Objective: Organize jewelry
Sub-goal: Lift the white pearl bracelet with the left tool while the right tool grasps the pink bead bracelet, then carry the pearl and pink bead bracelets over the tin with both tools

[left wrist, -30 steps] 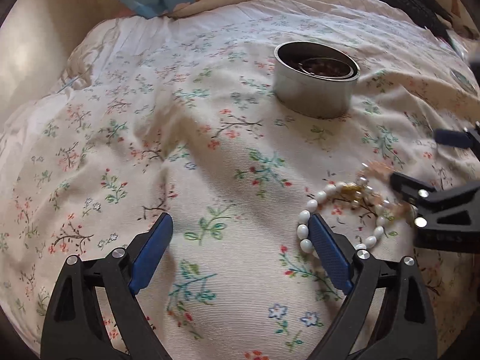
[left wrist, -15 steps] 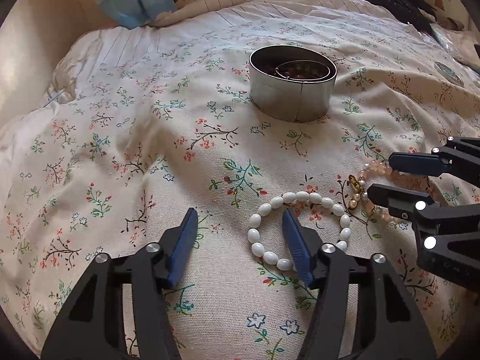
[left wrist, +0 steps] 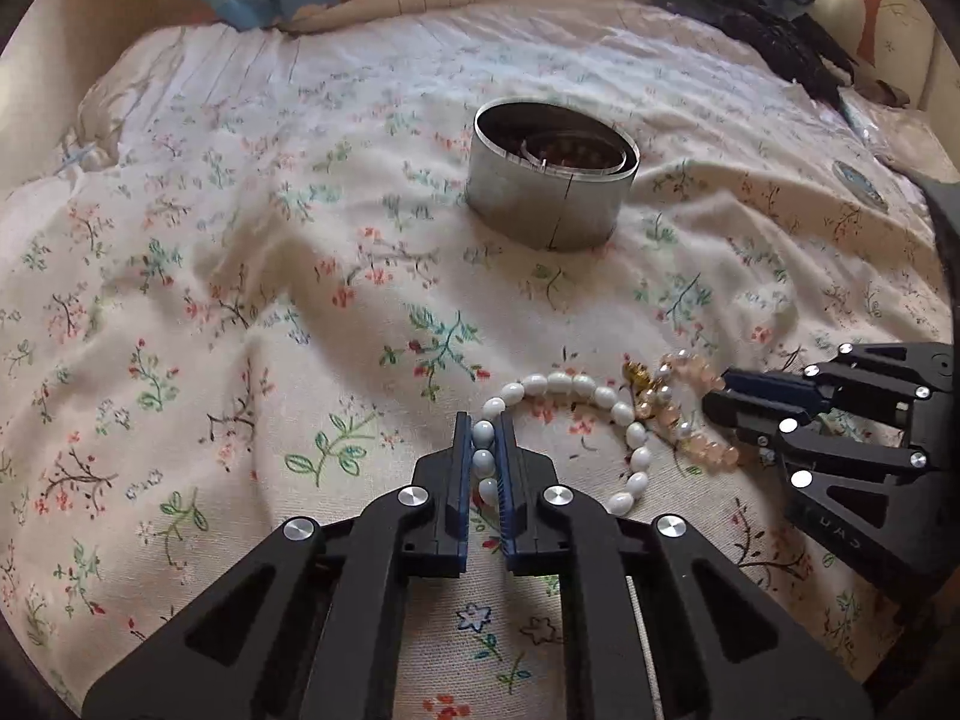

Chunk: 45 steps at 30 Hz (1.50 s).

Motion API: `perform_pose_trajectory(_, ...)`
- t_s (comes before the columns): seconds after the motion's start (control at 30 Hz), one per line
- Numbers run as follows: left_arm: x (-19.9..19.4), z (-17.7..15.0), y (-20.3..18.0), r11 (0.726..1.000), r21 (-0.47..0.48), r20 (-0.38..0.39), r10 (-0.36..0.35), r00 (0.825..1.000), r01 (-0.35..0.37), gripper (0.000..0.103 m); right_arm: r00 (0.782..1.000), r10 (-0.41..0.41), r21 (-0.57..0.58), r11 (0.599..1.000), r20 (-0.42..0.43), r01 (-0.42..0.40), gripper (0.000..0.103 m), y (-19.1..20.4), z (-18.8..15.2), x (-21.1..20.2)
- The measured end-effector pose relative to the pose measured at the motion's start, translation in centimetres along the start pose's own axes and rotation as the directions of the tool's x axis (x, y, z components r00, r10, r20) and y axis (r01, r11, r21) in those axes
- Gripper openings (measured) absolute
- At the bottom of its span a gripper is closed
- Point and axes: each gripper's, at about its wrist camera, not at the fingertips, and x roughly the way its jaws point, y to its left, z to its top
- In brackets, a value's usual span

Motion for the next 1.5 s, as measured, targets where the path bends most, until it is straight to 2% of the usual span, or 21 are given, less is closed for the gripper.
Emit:
perform_pose_trajectory(0.07,0.6,0.0,-0.1,1.000,0.009,-0.017,0.012,1.000,-0.012,0.009,0.999,0.041,0.021,0.999,0.001,-0.041,0.009,-0.4,0.0,0.0)
perform_pose_trajectory(0.13,0.4,-0.1,-0.5,0.999,0.034,-0.001,0.022,1.000,-0.022,0.007,0.989,0.148,0.114,0.982,0.028,-0.150,0.009,-1.9,-0.1,-0.3)
perform_pose_trajectory(0.2,-0.5,-0.1,-0.7,0.999,0.040,0.036,0.007,0.999,-0.008,0.007,0.966,0.245,0.200,0.946,0.082,-0.256,0.009,-3.5,-0.4,-1.0)
perform_pose_trajectory(0.3,-2.1,-0.1,-0.6,1.000,0.027,0.104,0.003,0.995,-0.006,0.007,0.929,0.326,0.242,0.901,0.173,-0.361,0.009,-4.5,-0.7,-2.5)
perform_pose_trajectory(0.37,-3.3,0.0,-0.4,1.000,0.008,0.154,0.001,0.988,-0.002,0.007,0.908,0.351,0.239,0.884,0.230,-0.402,0.009,-4.4,-0.9,-3.8)
perform_pose_trajectory(0.43,-4.4,-0.1,-0.1,1.000,-0.006,0.199,-0.010,0.980,0.011,0.007,0.898,0.354,0.221,0.883,0.263,-0.413,0.009,-3.9,-0.8,-4.7)
perform_pose_trajectory(0.6,-6.4,-0.2,0.3,0.999,-0.038,0.275,-0.017,0.961,0.028,0.007,0.856,0.381,0.198,0.863,0.349,-0.465,0.009,-3.6,-0.8,-6.6)
perform_pose_trajectory(0.83,-7.8,-0.5,0.4,0.999,-0.052,0.325,0.009,0.946,0.008,0.007,0.795,0.415,0.190,0.823,0.444,-0.536,0.009,-4.3,-1.2,-8.5)
perform_pose_trajectory(0.97,-8.1,-0.6,-0.2,0.999,-0.028,0.348,0.028,0.937,-0.019,0.007,0.776,0.429,0.198,0.803,0.462,-0.562,0.009,-4.8,-1.2,-8.6)
perform_pose_trajectory(1.3,-8.2,-0.4,-1.2,0.998,0.011,0.379,0.050,0.924,-0.058,0.007,0.774,0.448,0.192,0.797,0.448,-0.573,0.009,-4.7,-0.8,-8.0)
perform_pose_trajectory(1.5,-8.4,-0.3,-1.2,0.997,0.016,0.400,0.057,0.915,-0.069,0.007,0.753,0.474,0.196,0.772,0.457,-0.605,0.009,-5.0,-0.5,-7.4)
